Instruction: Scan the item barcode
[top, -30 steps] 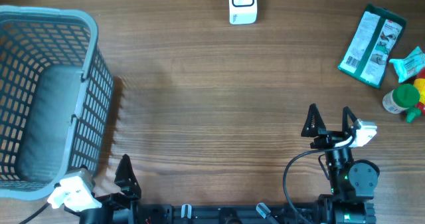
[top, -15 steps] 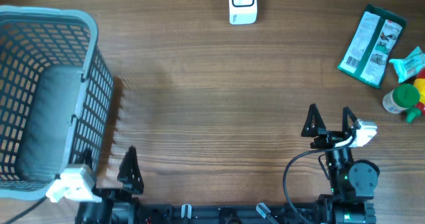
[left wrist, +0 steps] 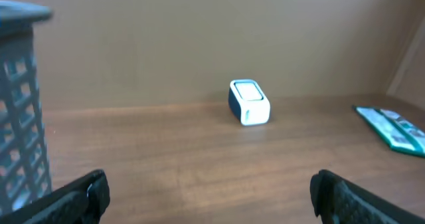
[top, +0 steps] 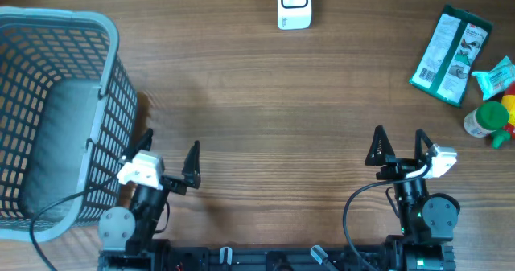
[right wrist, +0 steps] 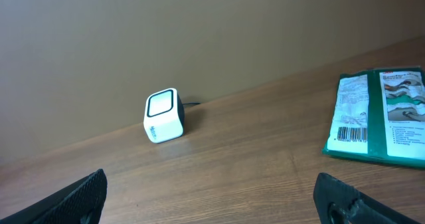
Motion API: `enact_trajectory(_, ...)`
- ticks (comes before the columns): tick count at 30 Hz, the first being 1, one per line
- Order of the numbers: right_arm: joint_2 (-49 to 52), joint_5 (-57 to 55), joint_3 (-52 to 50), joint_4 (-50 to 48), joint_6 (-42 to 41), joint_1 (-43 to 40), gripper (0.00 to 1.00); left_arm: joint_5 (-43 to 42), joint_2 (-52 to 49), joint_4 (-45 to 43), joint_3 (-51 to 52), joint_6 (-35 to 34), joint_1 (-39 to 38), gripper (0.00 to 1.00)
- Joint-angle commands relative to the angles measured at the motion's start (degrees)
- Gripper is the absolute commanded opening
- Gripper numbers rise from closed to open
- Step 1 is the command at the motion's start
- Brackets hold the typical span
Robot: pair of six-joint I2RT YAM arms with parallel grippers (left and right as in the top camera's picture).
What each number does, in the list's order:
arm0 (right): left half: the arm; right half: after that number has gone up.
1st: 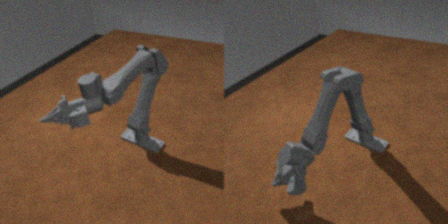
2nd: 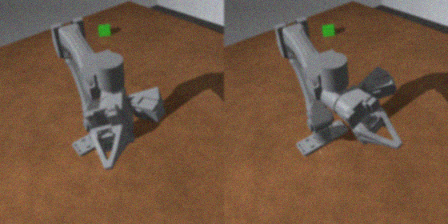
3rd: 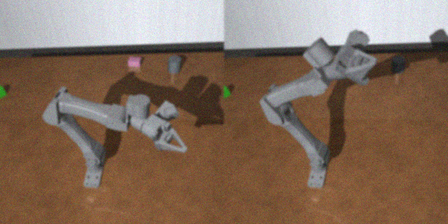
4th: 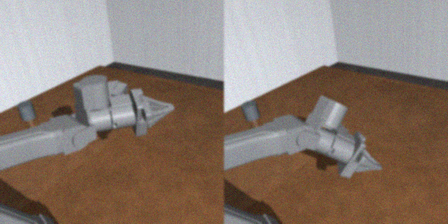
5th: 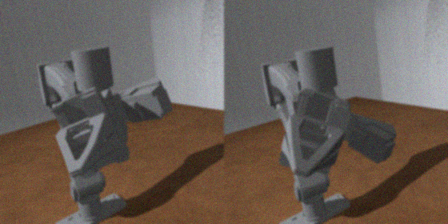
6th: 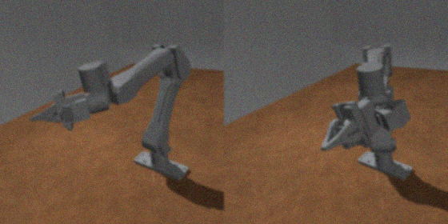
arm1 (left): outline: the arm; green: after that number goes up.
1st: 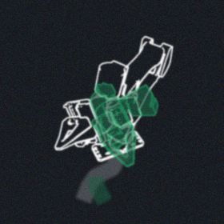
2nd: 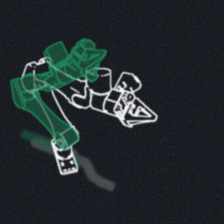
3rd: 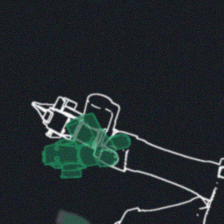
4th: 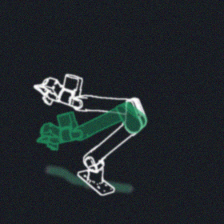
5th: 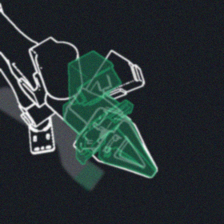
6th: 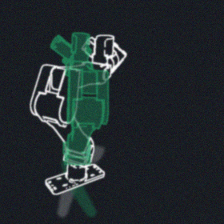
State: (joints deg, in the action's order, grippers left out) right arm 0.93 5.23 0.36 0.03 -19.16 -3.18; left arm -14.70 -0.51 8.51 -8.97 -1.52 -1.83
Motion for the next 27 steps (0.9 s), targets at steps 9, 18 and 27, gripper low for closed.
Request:
enact_trajectory(9, -0.66, -0.98, -0.07, -0.15, 1.07, 0.28, 1.0, 12.35, 0.31, -1.9, 7.54, 0.83, -0.59, 1.0)
enact_trajectory(18, -0.66, -0.98, -0.07, -0.15, 1.05, 0.28, 1.0, 14.58, 0.31, -3.85, 8.39, -3.65, -0.15, 1.0)
enact_trajectory(27, -0.66, -0.98, -0.07, -0.15, 1.07, 0.26, 1.0, 14.58, 0.31, -4.28, 8.66, -3.65, -0.15, 1.0)
